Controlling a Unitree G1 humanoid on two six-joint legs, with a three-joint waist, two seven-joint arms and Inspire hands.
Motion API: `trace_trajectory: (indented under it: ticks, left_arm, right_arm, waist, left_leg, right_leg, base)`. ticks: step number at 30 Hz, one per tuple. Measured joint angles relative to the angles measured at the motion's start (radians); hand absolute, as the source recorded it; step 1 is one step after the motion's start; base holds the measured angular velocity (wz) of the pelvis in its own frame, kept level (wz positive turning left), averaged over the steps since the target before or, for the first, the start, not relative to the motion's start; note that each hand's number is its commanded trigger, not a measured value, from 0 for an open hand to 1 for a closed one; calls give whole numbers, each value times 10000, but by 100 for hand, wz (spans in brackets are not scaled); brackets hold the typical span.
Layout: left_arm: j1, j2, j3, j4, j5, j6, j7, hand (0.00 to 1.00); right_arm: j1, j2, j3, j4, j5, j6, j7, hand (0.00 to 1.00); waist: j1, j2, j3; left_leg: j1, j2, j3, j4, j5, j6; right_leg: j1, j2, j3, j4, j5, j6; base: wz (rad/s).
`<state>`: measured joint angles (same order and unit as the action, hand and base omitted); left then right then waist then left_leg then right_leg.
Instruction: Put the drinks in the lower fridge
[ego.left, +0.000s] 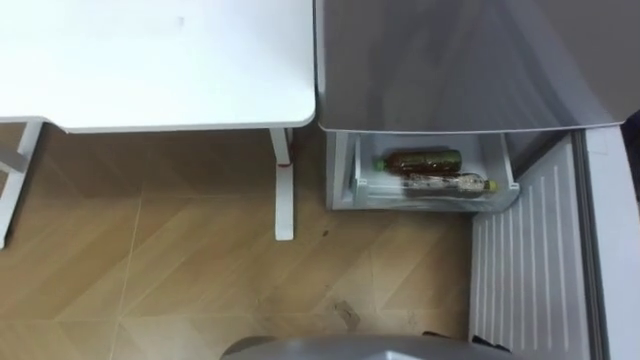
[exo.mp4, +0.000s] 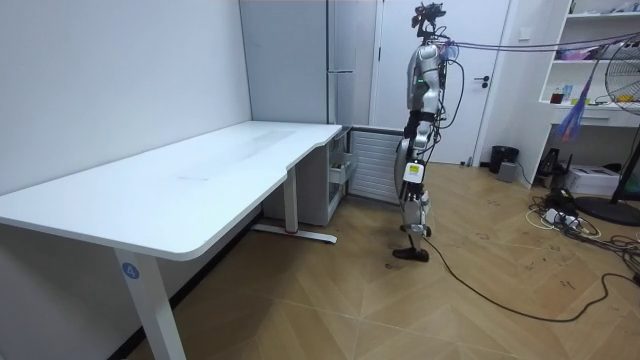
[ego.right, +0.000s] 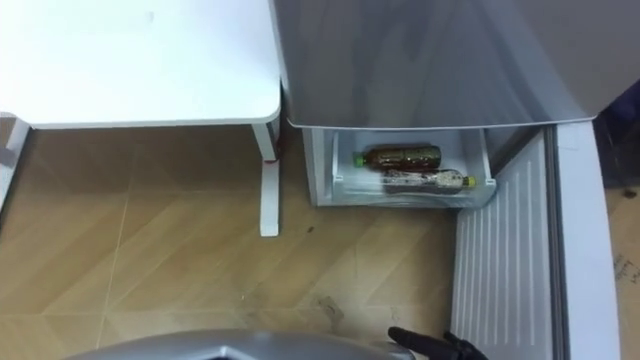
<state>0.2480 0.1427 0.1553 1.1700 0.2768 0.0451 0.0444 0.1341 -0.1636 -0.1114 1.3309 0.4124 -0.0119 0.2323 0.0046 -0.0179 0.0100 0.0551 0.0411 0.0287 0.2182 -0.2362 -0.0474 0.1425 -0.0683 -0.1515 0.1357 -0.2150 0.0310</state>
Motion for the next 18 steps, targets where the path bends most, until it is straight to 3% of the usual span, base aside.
trace_trajectory:
  ticks: [4,7,11,18]
  left_arm:
    - [10,-100,-12,65,0,114,-122,0]
    - [116,-91,-4,65,0,244,-139,0]
    - [128,-94,6,75,1,387,-179,0]
    - [33,-110,96,75,22,512,-399,0]
  right_arm:
    - [27,-1,-7,45,211,139,-10,0]
    - [32,28,-4,89,230,191,-3,0]
    - [-15,49,-21,104,218,364,-5,0]
    - [-19,6,-56,71,214,491,-15,0]
  waist:
    - [-12,-27,-21]
    - [-11,-123,-81]
    - [1,-220,-84]
    - [-10,-138,-84]
  left_leg:
    - [-71,2,-12,194,13,25]
    - [-72,2,-12,232,35,56]
    - [-117,1,-9,398,33,59]
    - [-267,-45,238,673,-44,156]
  right_leg:
    - [0,-10,-25,26,-17,14]
    - [-4,-14,-21,73,-11,14]
    - [13,-17,-41,163,-5,12]
    - [-70,-159,-219,378,-133,67]
  base:
    - [5]
    - [0]
    - [0]
    - [6]
